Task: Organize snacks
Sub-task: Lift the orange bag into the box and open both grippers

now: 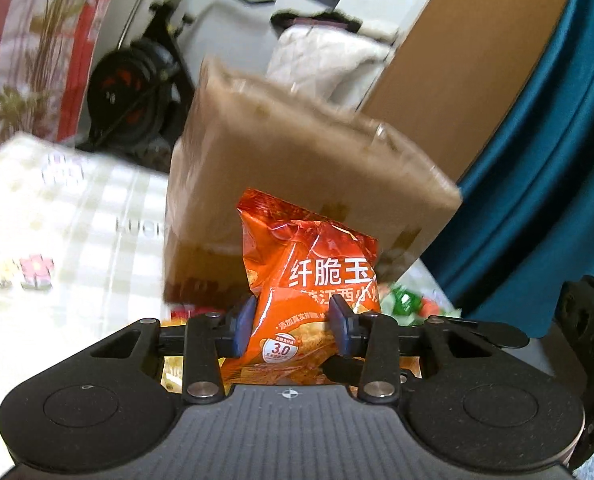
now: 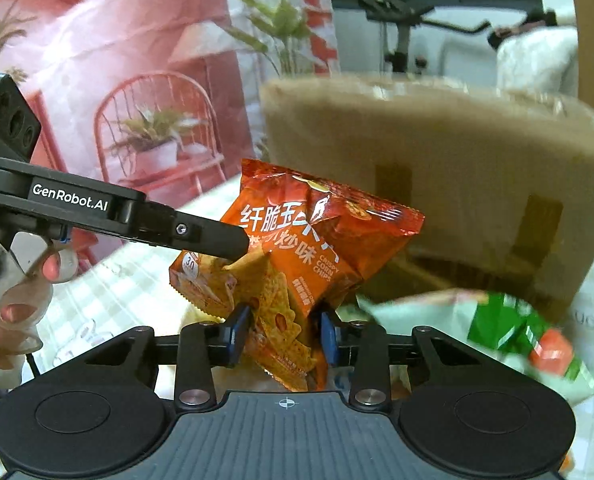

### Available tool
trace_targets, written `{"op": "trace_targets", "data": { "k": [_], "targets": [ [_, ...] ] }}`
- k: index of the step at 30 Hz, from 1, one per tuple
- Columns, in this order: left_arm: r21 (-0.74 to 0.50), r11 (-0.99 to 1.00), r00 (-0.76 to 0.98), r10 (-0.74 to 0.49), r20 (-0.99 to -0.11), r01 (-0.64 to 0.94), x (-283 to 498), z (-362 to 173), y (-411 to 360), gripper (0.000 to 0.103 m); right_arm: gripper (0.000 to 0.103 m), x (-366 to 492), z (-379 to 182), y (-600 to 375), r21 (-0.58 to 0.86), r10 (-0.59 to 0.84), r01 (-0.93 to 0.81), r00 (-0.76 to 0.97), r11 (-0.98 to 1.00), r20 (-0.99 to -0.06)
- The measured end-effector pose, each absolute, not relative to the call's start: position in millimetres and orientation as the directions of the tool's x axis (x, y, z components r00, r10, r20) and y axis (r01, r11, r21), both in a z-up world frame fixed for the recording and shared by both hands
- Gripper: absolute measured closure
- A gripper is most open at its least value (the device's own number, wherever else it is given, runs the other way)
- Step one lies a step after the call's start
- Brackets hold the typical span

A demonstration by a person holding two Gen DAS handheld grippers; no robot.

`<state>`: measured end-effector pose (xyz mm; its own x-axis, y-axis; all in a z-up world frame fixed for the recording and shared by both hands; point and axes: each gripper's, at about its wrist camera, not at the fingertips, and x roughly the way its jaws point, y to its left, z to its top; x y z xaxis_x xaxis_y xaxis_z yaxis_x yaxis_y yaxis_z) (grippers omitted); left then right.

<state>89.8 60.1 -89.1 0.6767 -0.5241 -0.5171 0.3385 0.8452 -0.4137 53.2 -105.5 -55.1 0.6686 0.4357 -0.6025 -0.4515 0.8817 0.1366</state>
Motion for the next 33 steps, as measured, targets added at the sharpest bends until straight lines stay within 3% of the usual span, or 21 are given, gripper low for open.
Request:
{"op": "trace_targets", "data": {
  "k": [14, 20, 33],
  "targets": [
    [-0.312, 0.835, 0.785, -0.539, -0.305, 0.453, 126, 8, 19, 0.060, 0.069, 97, 56, -138, -0.020, 0.385, -0.436, 0.815, 0.900, -0.433],
    [-0.319, 0.818, 0.767, -0.566, -0.303, 0.478, 182, 20, -10, 0.059, 0.069, 153, 65, -167, -0.053, 0.356, -0.412, 0.838, 0.910, -0.414],
    [-0.355, 0.847, 0.741, -0.524, -0.420, 0.397, 242, -7, -29, 0.059, 0.068, 218, 21, -192, 0.007, 0.308, -0.352, 0.809, 0.936, -0.501]
  ]
}}
